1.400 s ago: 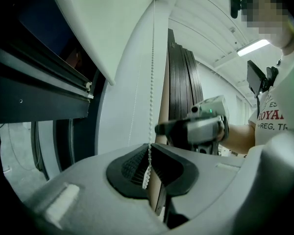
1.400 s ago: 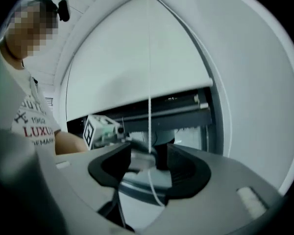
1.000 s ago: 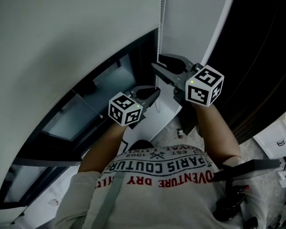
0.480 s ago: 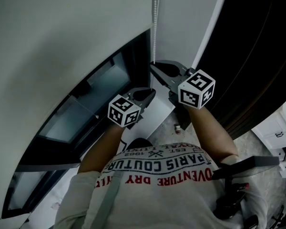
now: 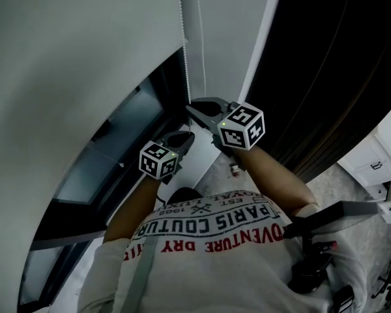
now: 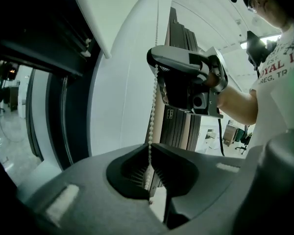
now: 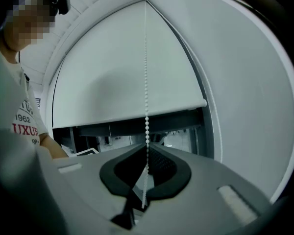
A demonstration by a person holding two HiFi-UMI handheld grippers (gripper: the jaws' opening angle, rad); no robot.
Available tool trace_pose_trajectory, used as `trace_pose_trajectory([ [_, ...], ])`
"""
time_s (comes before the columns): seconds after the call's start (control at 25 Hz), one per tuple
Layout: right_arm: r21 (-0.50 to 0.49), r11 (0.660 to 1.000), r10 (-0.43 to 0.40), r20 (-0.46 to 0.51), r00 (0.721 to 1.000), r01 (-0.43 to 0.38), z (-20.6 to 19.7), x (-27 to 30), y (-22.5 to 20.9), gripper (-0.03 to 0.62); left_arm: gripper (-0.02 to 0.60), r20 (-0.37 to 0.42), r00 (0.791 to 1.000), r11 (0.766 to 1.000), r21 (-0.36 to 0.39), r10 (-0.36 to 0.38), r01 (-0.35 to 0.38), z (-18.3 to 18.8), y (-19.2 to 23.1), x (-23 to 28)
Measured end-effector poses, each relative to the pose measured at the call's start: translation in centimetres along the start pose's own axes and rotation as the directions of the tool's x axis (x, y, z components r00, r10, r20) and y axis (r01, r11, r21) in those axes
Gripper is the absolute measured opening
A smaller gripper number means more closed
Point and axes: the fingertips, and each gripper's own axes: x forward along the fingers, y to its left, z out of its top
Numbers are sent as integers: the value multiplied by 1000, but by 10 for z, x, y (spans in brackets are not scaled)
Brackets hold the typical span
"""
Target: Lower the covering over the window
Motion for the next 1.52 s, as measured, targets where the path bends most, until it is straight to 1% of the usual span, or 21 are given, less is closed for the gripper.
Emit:
trace_pose_trajectory([
  [0.16, 37, 999, 2, -68, 998, 0, -35, 6, 1, 14, 20, -44, 999, 1000, -23, 15, -16, -34, 3, 2],
  [0.28, 62, 998, 6, -104, 995, 1, -53, 7, 2, 11, 20, -76, 996, 998, -33, 47, -50, -52, 8, 0],
  [0.4, 79, 997, 18, -118, 993, -9, -62, 9, 4, 11, 20, -94, 992, 995, -37, 89, -93, -60, 14, -1],
  [0.6, 80, 997, 9, -128, 992, 2, -64, 8, 2, 11, 25, -104, 986, 990, -37, 129, -134, -63, 16, -4],
  [0.68, 67, 998, -7, -127, 992, 16, -61, 0, 6, 11, 74, -103, 984, 988, -37, 148, -152, -61, 11, -11],
  [0.8, 14, 1000, -25, -138, 990, 27, -56, -14, 13, 15, 77, -71, 981, 981, -60, 181, -185, -50, 5, -26],
  [0.84, -14, 999, -36, -156, 987, 34, -57, -17, 12, 14, 96, -58, 979, 977, -67, 197, -201, -46, 5, -32],
  [0.88, -43, 998, -51, -180, 982, 44, -60, -20, 9, 8, 101, -43, 975, 973, -72, 217, -220, -41, 6, -38],
  [0.92, -67, 996, -66, -201, 977, 53, -63, -23, 7, 44, 114, -27, 971, 968, -76, 238, -239, -36, 7, -45],
  [0.96, -82, 995, -78, -213, 974, 62, -65, -26, 5, 103, 123, -8, 967, 963, -82, 256, -256, -30, 7, -52],
  [1.0, -86, 994, -87, -214, 973, 70, -65, -31, 4, 127, 124, 13, 963, 959, -88, 270, -268, -23, 4, -59],
  [1.12, -70, 992, -114, -195, 974, 102, -62, -52, 9, 141, 123, 78, 955, 955, -104, 286, -277, 0, -20, -82],
  [1.24, -68, 984, -177, -175, 969, 168, -60, -73, 12, 157, 118, 162, 950, 961, -110, 267, -252, 24, -50, -103],
  [1.28, -80, 977, -208, -175, 962, 197, -62, -79, 11, 161, 104, 189, 948, 965, -111, 257, -239, 31, -58, -109],
  [1.32, -98, 971, -235, -184, 955, 220, -68, -84, 9, 161, 68, 211, 945, 967, -107, 248, -230, 36, -65, -113],
  [1.4, -127, 965, -253, -229, 940, 228, -85, -90, 13, 166, 33, 240, 941, 971, -95, 237, -220, 43, -77, -119],
  [1.44, -121, 969, -240, -253, 937, 216, -94, -92, 18, 167, 10, 249, 940, 972, -91, 232, -216, 45, -81, -121],
  [1.48, -96, 976, -214, -264, 941, 195, -100, -93, 24, 161, 3, 254, 941, 974, -90, 224, -208, 48, -85, -122],
  [1.52, -59, 984, -179, -259, 949, 170, -101, -94, 33, 128, 2, 256, 944, 977, -91, 211, -193, 51, -89, -122],
])
